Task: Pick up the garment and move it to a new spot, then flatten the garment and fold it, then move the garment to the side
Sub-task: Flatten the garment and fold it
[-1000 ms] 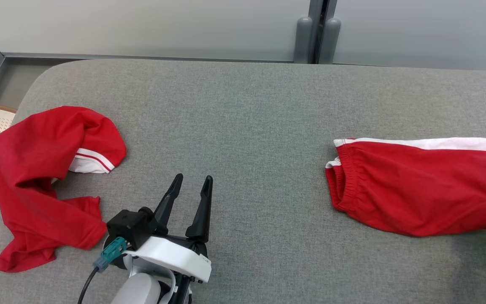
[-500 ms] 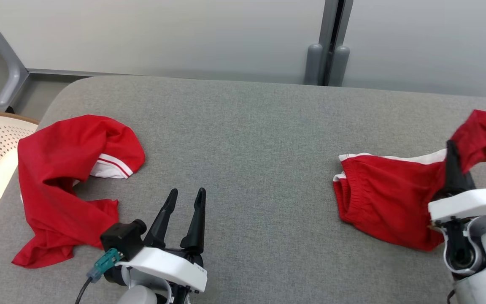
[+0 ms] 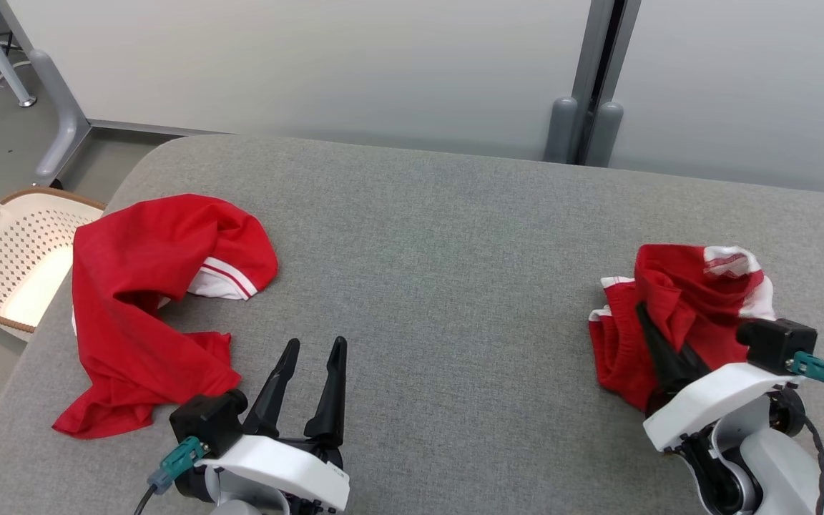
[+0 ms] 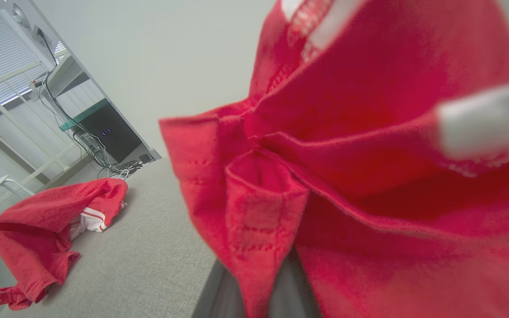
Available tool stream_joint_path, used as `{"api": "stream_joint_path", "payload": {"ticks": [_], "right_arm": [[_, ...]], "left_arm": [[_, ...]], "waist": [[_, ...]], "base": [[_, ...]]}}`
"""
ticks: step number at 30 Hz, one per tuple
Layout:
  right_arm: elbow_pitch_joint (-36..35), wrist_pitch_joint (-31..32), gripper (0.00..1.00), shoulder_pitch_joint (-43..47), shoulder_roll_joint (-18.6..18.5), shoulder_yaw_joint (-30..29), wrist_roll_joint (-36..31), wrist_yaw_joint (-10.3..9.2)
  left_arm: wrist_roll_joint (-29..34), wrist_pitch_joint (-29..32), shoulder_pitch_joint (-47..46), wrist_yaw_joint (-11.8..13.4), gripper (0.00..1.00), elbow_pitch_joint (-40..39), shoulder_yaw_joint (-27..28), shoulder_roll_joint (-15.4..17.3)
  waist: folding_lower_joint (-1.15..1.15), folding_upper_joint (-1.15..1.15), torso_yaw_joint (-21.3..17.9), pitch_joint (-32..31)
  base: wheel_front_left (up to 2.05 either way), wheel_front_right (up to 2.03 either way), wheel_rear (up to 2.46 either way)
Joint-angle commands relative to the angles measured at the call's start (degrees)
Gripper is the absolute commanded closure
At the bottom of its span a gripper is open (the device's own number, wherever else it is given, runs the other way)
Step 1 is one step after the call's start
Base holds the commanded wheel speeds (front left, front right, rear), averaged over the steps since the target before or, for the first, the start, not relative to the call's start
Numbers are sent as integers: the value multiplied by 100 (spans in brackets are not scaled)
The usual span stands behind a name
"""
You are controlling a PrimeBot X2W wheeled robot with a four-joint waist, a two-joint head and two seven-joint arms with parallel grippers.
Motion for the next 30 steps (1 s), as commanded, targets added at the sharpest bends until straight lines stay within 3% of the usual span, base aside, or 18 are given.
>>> {"api": "stream_joint_path", "payload": {"ticks": [1, 15, 16, 17, 18, 30], "right_arm": [[31, 26, 100, -43, -30, 90, -26, 17], [944, 142, 100, -692, -242, 1273, -184, 17], [996, 127, 64, -734, -262, 1310, -194, 17], [1047, 94, 14, -763, -271, 1341, -189, 17], [1120, 103, 0, -769, -257, 1351, -133, 17], [1365, 4, 0, -939, -258, 1652, 84, 16]], "left_arm": [[3, -2, -3, 12, 0, -25, 7, 23], [-185, -1, -168, 70, 0, -79, -118, 24], [-186, -1, -180, 77, 0, -85, -127, 23], [-196, -1, -190, 84, 0, -91, -135, 22], [-207, -1, -193, 90, 0, -99, -139, 24], [-137, -2, -235, 120, 0, -43, -112, 23]], "waist": [[0, 0, 23, 23], [0, 0, 283, 371], [0, 0, 296, 395], [0, 0, 308, 412], [0, 0, 315, 429], [0, 0, 131, 428]], "base": [[0, 0, 0], [0, 0, 0], [0, 0, 0], [0, 0, 0], [0, 0, 0], [0, 0, 0]]}}
